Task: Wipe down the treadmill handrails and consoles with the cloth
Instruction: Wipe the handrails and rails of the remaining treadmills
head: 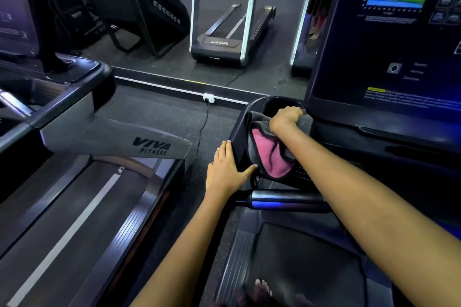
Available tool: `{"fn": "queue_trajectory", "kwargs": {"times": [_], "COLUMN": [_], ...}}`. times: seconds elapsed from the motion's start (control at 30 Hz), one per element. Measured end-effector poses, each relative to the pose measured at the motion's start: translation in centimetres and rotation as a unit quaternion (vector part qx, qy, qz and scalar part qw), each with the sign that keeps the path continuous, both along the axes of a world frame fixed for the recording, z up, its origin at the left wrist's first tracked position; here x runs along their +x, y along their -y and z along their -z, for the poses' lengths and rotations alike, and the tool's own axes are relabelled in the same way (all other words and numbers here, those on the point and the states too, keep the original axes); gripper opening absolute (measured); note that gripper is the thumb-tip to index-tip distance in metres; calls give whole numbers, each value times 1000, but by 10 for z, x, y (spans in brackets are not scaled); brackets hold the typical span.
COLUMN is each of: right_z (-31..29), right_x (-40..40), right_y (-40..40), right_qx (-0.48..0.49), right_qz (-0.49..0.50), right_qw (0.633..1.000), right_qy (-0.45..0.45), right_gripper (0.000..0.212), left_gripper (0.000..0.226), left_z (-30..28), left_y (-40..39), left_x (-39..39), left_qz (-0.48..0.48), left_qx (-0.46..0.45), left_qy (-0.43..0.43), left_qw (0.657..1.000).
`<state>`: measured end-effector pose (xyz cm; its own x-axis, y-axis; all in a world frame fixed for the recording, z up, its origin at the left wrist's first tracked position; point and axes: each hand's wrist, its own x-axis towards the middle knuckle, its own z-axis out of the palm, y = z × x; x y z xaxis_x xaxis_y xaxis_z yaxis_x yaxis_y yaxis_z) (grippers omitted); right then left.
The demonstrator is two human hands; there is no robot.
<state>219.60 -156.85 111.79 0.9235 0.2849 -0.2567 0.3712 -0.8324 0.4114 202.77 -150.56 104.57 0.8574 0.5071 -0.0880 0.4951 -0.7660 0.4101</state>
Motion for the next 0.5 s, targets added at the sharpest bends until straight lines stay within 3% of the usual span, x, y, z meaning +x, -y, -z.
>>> {"fn": "queue_trajectory", "kwargs": {"times": [0.5], "right_z": [23], "right_x": [-71], "right_y": [50], "right_qx": [128], "right_qz": [-15], "right_qw": [991], "right_qy": [24], "right_gripper": [33], "left_gripper": [53], "left_z": [-2], "left_y": [-2], "left_x": [-7], "left_qz": [-11], "left_qx": [-129], "left_qy": [89], "left_qw": [988]}}
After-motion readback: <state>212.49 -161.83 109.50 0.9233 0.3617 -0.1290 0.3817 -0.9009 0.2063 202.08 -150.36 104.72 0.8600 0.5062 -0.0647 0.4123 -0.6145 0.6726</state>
